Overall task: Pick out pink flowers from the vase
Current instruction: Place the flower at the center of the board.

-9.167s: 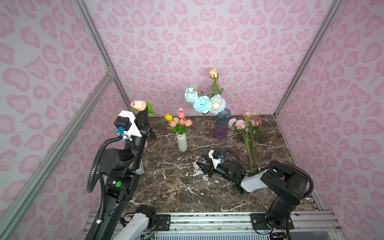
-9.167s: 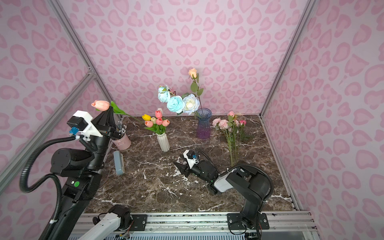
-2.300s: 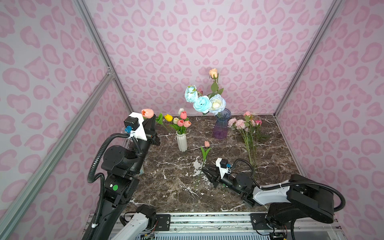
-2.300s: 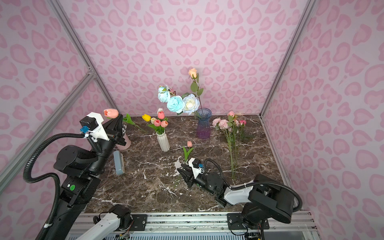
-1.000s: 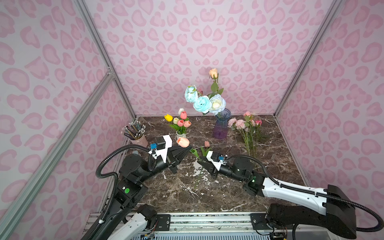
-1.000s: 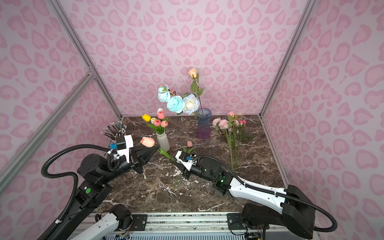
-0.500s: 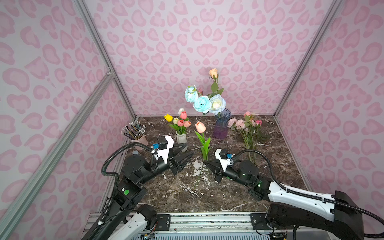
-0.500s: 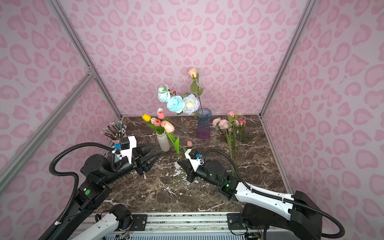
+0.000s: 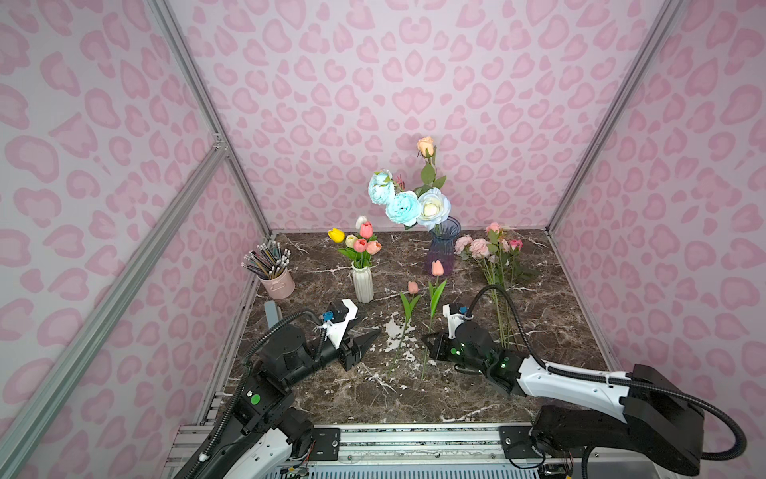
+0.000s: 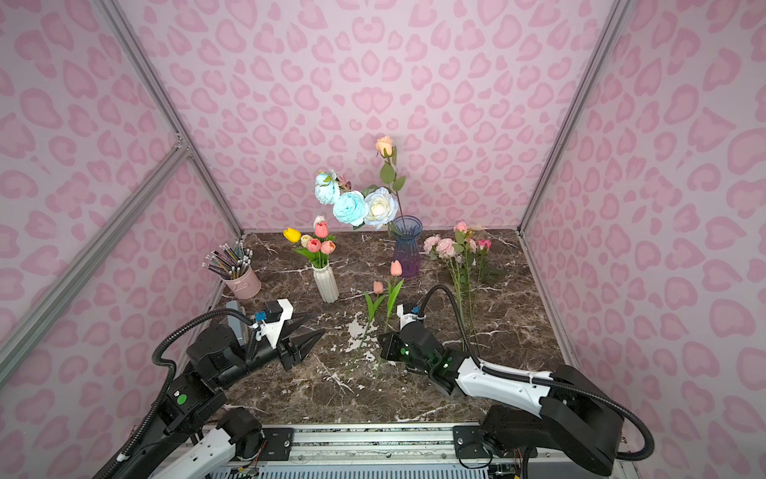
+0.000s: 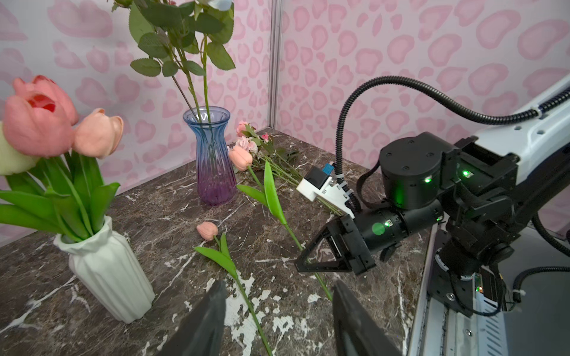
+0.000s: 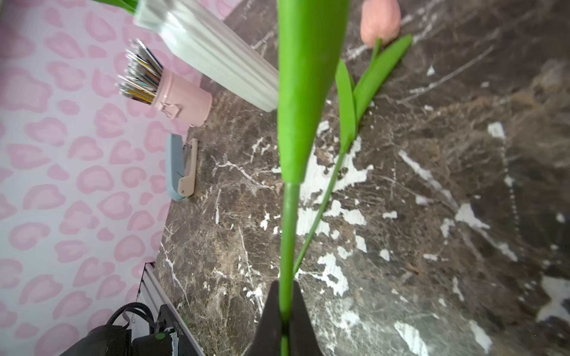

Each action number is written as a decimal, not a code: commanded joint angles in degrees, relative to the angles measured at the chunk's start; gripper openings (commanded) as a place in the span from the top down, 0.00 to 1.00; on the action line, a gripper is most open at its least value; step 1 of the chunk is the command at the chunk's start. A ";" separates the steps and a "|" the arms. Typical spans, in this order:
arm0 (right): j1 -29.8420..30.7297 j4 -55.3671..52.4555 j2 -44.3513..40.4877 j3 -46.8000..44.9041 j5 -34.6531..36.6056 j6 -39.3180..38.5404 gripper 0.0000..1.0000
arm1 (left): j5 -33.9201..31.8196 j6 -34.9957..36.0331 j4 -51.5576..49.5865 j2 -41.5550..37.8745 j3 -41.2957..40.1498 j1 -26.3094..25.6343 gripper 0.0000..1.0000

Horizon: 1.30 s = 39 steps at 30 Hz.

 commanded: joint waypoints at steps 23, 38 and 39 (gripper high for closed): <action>-11.47 -1.39 31.91 16.58 -24.44 -5.75 1.00 | -2.78 4.56 0.01 -2.49 -1.30 -3.56 0.44; -12.94 -10.12 32.51 20.95 -25.20 -11.69 0.78 | -3.48 5.00 -0.34 -3.19 -1.60 -3.65 0.43; -12.96 -10.22 32.14 20.78 -24.96 -11.78 0.76 | -3.57 5.00 -0.38 -3.20 -1.56 -3.65 0.43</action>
